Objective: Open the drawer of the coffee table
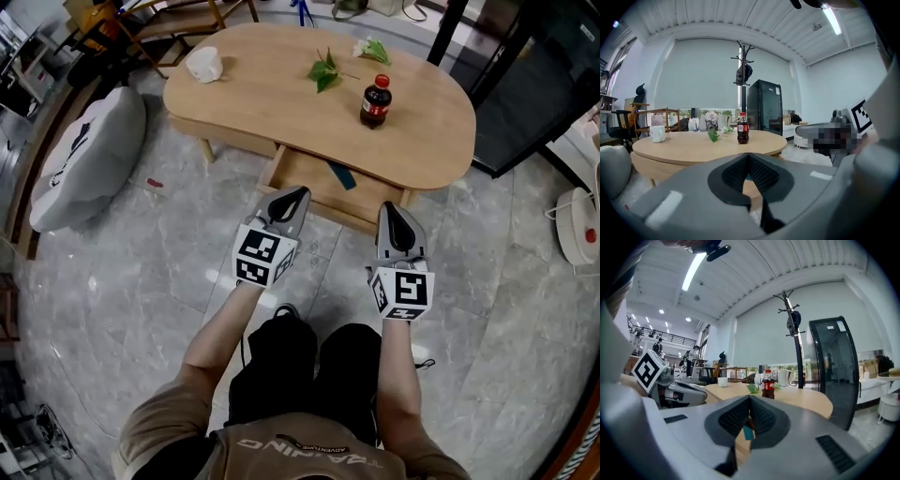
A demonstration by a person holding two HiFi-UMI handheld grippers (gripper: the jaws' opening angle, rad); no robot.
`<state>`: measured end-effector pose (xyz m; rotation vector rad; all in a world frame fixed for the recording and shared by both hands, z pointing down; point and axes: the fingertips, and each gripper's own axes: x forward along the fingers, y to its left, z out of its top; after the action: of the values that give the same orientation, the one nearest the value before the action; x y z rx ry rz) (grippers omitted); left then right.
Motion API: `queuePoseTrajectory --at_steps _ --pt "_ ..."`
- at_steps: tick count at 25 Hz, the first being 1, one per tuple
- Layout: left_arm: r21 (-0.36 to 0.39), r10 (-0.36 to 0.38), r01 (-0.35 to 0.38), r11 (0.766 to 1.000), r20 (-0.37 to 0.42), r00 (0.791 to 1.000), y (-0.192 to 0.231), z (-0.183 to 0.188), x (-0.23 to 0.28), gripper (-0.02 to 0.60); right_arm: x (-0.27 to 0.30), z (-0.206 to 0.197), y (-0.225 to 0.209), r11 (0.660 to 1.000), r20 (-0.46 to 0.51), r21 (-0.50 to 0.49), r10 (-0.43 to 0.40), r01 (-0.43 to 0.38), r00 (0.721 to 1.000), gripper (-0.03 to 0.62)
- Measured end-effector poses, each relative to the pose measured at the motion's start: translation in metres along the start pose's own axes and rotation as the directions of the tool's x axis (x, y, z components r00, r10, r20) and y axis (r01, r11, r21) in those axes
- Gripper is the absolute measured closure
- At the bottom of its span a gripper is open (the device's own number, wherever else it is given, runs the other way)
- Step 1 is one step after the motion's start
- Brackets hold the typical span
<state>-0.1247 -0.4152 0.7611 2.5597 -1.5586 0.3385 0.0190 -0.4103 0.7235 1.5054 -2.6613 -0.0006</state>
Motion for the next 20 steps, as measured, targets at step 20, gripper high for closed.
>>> queuePoseTrajectory --at_steps 20 --pt "-0.02 0.002 -0.005 1.0 -0.162 0.987 -0.039 0.269 -0.143 0.575 -0.092 0.289 0.021 0.997 -0.152 0.037 0.067 -0.062 0.986 0.59"
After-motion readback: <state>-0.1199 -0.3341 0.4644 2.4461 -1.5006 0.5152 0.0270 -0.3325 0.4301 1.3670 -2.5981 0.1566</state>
